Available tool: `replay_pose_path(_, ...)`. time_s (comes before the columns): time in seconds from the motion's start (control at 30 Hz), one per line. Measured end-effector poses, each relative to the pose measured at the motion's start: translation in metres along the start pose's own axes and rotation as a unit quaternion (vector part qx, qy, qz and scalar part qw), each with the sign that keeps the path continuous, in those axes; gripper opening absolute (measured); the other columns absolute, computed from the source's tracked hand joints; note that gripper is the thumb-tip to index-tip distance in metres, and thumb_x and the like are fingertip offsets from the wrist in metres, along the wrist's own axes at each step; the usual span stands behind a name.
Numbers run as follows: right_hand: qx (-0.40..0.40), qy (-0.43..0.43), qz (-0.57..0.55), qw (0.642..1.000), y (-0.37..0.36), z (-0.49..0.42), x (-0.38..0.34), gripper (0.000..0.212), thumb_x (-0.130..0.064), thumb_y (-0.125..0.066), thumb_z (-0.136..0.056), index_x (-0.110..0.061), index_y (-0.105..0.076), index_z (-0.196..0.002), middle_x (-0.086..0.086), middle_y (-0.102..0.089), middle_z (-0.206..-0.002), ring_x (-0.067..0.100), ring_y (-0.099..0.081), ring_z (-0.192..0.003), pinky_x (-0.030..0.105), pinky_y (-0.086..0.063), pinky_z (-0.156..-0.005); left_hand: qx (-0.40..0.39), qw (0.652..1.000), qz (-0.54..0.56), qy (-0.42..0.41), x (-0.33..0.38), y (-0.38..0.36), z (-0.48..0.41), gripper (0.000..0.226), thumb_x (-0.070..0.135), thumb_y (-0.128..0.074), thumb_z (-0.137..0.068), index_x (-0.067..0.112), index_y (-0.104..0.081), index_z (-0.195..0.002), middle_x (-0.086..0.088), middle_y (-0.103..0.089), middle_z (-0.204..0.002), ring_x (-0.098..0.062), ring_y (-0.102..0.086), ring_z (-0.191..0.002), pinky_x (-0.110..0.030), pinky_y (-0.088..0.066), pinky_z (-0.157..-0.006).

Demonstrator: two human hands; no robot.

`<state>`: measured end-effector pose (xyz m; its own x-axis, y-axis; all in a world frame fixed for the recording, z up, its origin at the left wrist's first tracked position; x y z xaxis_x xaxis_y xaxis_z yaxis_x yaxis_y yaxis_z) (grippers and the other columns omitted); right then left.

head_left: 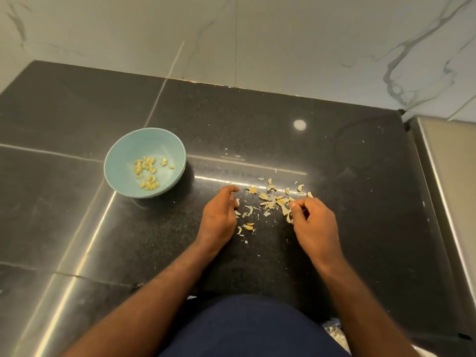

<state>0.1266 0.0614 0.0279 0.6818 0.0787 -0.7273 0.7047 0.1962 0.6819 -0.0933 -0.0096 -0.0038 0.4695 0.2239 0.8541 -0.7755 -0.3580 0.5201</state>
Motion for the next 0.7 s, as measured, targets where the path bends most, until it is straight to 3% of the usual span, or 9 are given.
replay_pose_path(0.1,-0.058,0.014,0.096,0.994,-0.011,-0.007,0.004,0.02,-0.034,-0.066,-0.094,-0.021,-0.069,-0.109,-0.008,-0.056,-0.103,0.018,-0.061,-0.095,0.038,-0.053,-0.083,-0.001,0.999,-0.036,0.003,0.005,-0.001,0.0,0.027,0.018,-0.042,-0.104,0.02,-0.054,-0.128,0.003,-0.062,-0.083,-0.011,-0.06,-0.074,-0.026,-0.049,-0.066)
replay_pose_path(0.23,-0.075,0.041,0.159,0.984,-0.023,-0.011,0.003,0.015,-0.036,-0.064,-0.095,-0.022,-0.066,-0.099,-0.003,-0.055,-0.105,0.014,-0.056,-0.081,0.032,-0.049,-0.07,0.011,0.998,-0.059,-0.013,0.01,-0.001,0.0,0.025,0.017,-0.05,-0.101,0.019,-0.055,-0.125,0.004,-0.058,-0.072,-0.012,-0.056,-0.066,-0.025,-0.048,-0.061)
replay_pose_path(0.4,-0.042,0.046,0.068,0.996,-0.017,-0.007,0.002,0.008,-0.029,-0.069,-0.092,-0.022,-0.069,-0.092,-0.009,-0.053,-0.098,0.006,-0.054,-0.079,0.029,-0.05,-0.071,0.005,0.999,-0.052,-0.006,0.01,-0.003,-0.002,0.026,0.016,-0.051,-0.101,0.018,-0.055,-0.127,0.006,-0.057,-0.071,-0.01,-0.054,-0.063,-0.018,-0.045,-0.058)
replay_pose_path(0.53,0.024,0.07,0.003,0.997,0.0,-0.004,-0.01,0.004,-0.021,-0.071,-0.09,-0.019,-0.067,-0.091,-0.009,-0.059,-0.091,0.004,-0.053,-0.074,0.028,-0.05,-0.069,0.006,1.0,-0.024,-0.003,0.009,0.0,-0.001,0.027,0.016,-0.054,-0.1,0.015,-0.057,-0.127,0.007,-0.061,-0.081,-0.009,-0.057,-0.071,-0.025,-0.052,-0.065)
replay_pose_path(0.7,-0.023,0.034,-0.068,0.997,-0.008,0.004,-0.023,0.004,-0.019,-0.067,-0.094,-0.023,-0.066,-0.093,-0.01,-0.064,-0.084,0.003,-0.059,-0.077,0.017,-0.047,-0.067,0.011,0.998,0.05,-0.025,0.016,0.009,0.003,0.018,0.019,-0.063,-0.096,0.021,-0.064,-0.114,0.009,-0.063,-0.098,-0.006,-0.06,-0.083,-0.029,-0.055,-0.075)
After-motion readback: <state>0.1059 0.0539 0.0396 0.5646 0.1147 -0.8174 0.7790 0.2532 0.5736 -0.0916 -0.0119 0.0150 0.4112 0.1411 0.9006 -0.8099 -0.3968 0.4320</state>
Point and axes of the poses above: each hand's wrist, its own z-axis away from the middle knuckle, its own y-axis out of the back of the hand, x = y × z, the point moved 10 cm from there along -z, towards the middle knuckle
